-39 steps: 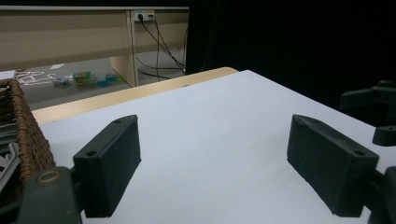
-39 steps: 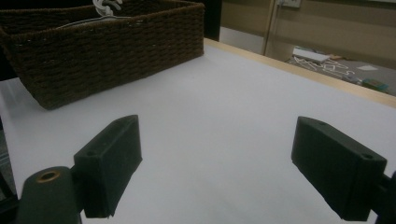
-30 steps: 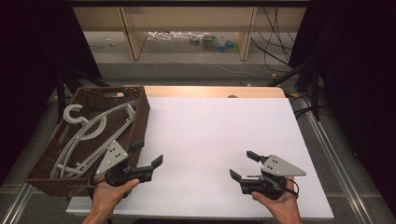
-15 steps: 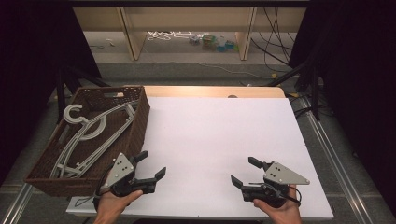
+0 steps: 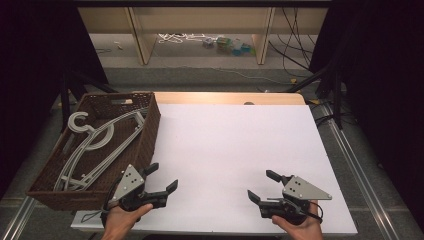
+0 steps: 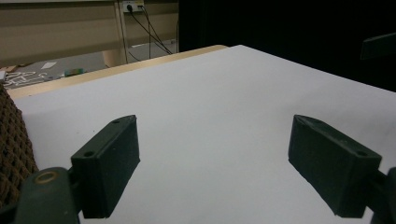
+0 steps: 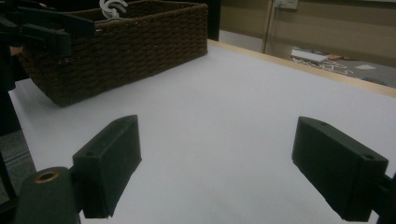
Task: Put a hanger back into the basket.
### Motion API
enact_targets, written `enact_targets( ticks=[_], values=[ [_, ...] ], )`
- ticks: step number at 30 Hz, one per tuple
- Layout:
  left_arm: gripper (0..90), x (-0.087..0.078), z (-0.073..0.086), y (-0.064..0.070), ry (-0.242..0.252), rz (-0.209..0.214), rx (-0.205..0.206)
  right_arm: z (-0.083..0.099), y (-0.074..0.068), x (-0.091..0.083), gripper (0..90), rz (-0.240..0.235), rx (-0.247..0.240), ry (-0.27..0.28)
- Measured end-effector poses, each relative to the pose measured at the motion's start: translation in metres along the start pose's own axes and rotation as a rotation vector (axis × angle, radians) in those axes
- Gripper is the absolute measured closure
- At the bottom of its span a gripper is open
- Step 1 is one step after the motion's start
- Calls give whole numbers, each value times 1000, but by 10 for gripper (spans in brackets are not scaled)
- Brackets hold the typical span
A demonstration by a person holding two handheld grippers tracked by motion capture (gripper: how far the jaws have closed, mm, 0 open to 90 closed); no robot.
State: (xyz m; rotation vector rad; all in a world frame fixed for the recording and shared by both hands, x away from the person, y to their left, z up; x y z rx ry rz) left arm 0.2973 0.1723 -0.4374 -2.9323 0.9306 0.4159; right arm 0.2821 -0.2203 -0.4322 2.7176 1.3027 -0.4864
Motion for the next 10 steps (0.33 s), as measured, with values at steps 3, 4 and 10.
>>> enact_targets(
  ticks=[3, 4, 10],
  values=[
    [163, 0, 0, 0, -1, 0, 0, 0, 0, 0, 165, 1, -3, -4],
    [163, 0, 0, 0, 1, 1, 0, 0, 0, 0, 165, 2, -3, 4],
    [163, 0, 0, 0, 0, -1, 4, 0, 0, 1, 164, 6, -2, 17]
  ],
)
Point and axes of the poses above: each handheld gripper's, and its own axes: x roughly forward along the jaws, z roughly out of its underside, y roughly to its right, the point moved 1 cm from there along x, roughly forward along the jaws, and after that the axes turned 6 degrees about -z, right-handed, at the moved point
